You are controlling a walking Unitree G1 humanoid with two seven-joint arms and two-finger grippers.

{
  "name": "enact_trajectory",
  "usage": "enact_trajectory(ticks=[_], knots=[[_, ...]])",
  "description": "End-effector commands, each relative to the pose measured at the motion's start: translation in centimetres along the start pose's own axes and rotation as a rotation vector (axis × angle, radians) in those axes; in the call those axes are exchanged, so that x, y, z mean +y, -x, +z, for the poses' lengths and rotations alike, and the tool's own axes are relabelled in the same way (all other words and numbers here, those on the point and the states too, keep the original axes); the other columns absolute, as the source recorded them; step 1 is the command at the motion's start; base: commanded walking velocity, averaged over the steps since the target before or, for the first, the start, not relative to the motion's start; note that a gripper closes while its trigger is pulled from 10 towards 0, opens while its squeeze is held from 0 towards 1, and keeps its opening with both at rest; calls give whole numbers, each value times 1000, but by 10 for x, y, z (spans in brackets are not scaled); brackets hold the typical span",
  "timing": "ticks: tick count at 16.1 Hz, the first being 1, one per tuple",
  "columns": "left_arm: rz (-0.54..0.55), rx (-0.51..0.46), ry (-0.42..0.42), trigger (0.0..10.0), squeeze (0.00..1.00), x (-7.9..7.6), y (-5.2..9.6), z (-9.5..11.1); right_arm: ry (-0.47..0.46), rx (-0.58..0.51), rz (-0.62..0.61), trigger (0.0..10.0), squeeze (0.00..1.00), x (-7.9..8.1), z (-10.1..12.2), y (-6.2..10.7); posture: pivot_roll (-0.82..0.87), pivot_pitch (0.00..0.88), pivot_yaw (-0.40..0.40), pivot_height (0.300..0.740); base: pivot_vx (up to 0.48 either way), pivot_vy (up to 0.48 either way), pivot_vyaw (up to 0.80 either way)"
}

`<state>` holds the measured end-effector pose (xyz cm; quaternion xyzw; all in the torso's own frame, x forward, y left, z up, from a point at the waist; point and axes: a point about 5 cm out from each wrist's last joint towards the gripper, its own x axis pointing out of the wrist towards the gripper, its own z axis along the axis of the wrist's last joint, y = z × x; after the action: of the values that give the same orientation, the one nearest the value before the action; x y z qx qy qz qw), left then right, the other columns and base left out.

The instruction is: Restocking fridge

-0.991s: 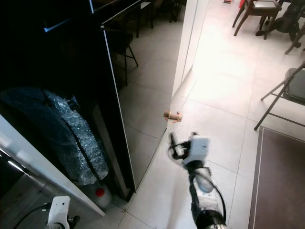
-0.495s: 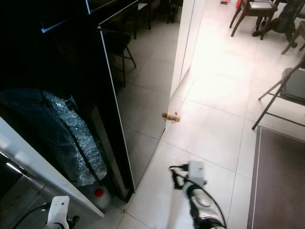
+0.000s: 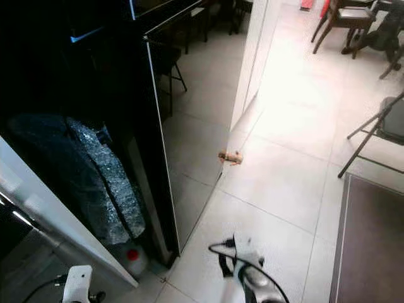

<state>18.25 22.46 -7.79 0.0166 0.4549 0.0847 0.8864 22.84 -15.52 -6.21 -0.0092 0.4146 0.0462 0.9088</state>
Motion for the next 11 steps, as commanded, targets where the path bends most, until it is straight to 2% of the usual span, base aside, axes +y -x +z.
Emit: enact_trajectory(ticks=[1, 3, 7, 11], knots=[[-2, 19, 2, 10000, 0, -1, 1, -6, 16, 41, 3, 10000, 0, 0, -10, 1, -101, 17, -34, 740, 0, 0, 0], [-10, 5, -18, 10000, 0, -1, 1, -4, 9, 78, -17, 10000, 0, -4, -23, 4, -115, 23, -42, 740, 0, 0, 0], [-109, -64, -41, 10000, 0, -5, 1, 3, -28, 154, -102, 10000, 0, -19, -48, 12, -119, 30, -30, 740, 0, 0, 0], [-124, -73, -70, 10000, 0, -1, 2, 4, -105, 176, -106, 10000, 0, -13, -61, 15, -147, 37, -5, 740, 0, 0, 0]])
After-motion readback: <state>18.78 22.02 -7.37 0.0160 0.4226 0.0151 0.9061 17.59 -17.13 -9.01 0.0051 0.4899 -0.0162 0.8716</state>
